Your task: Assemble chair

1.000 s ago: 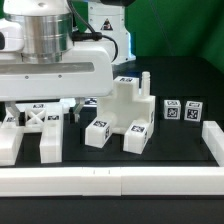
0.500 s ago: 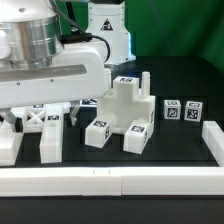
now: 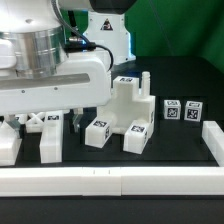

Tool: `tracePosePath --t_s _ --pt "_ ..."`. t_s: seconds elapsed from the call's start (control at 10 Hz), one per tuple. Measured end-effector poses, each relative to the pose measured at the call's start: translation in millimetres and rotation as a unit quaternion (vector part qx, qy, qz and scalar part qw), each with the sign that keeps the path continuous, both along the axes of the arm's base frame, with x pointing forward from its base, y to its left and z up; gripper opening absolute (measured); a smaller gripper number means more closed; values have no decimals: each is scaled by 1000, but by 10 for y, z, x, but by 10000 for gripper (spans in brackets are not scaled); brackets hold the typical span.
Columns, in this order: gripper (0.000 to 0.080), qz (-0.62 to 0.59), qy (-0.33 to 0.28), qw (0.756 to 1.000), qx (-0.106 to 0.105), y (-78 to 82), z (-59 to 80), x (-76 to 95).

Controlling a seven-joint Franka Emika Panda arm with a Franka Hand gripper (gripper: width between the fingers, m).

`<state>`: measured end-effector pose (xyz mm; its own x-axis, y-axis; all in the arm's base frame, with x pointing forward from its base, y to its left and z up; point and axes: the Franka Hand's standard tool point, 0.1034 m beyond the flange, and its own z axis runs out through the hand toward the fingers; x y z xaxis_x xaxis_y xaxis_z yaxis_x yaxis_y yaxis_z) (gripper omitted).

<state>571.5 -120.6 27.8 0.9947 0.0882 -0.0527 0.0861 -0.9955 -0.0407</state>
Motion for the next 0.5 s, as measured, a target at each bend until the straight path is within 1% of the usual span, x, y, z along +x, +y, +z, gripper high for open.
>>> tracePosePath --t_s 0.1,0.3,0.5 --pt "648 3 1 1000 0 31 -38 -5" --pt "648 3 2 1000 -3 26 -121 -26" --pt "648 4 6 1000 -3 31 -172 -49"
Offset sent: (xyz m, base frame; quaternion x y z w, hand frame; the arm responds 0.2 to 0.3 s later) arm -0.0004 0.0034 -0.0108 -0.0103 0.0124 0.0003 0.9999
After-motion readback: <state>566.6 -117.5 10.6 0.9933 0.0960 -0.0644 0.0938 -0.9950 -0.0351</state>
